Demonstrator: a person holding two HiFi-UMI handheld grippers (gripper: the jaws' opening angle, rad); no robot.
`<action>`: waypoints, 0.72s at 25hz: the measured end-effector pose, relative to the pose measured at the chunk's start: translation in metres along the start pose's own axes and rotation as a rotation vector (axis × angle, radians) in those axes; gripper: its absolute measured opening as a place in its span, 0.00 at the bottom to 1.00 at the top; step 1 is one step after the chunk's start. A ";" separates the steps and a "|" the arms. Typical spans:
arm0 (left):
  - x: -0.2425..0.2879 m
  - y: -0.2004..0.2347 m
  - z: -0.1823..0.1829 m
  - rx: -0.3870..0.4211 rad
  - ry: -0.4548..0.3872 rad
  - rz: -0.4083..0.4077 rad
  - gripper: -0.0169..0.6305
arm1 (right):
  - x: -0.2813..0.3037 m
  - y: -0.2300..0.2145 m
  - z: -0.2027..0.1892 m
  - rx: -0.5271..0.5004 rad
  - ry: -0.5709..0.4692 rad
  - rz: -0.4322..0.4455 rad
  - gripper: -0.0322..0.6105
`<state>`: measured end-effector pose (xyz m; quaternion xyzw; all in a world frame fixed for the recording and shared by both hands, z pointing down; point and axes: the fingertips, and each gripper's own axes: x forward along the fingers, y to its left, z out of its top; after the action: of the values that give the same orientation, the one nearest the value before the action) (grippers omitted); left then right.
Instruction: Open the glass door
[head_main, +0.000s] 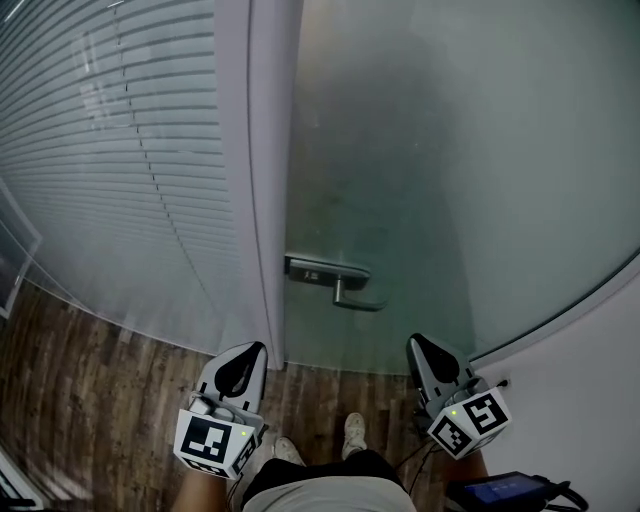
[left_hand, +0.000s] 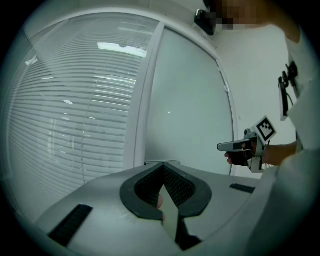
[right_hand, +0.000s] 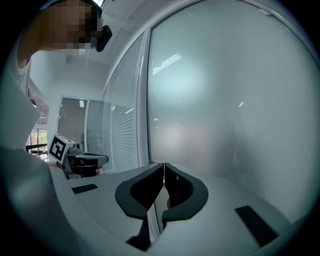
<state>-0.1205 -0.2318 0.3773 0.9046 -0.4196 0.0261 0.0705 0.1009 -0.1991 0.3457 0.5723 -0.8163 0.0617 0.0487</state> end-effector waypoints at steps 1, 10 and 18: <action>0.003 0.001 0.000 -0.004 0.003 0.007 0.02 | 0.005 -0.003 0.000 -0.001 0.000 0.015 0.05; 0.056 -0.016 0.004 0.017 0.019 0.064 0.02 | 0.043 -0.051 -0.019 -0.018 0.054 0.134 0.05; 0.071 -0.030 0.002 0.012 0.076 0.106 0.02 | 0.066 -0.047 -0.044 -0.180 0.223 0.298 0.25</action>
<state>-0.0515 -0.2667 0.3794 0.8798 -0.4639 0.0666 0.0796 0.1229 -0.2693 0.4014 0.4280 -0.8837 0.0581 0.1802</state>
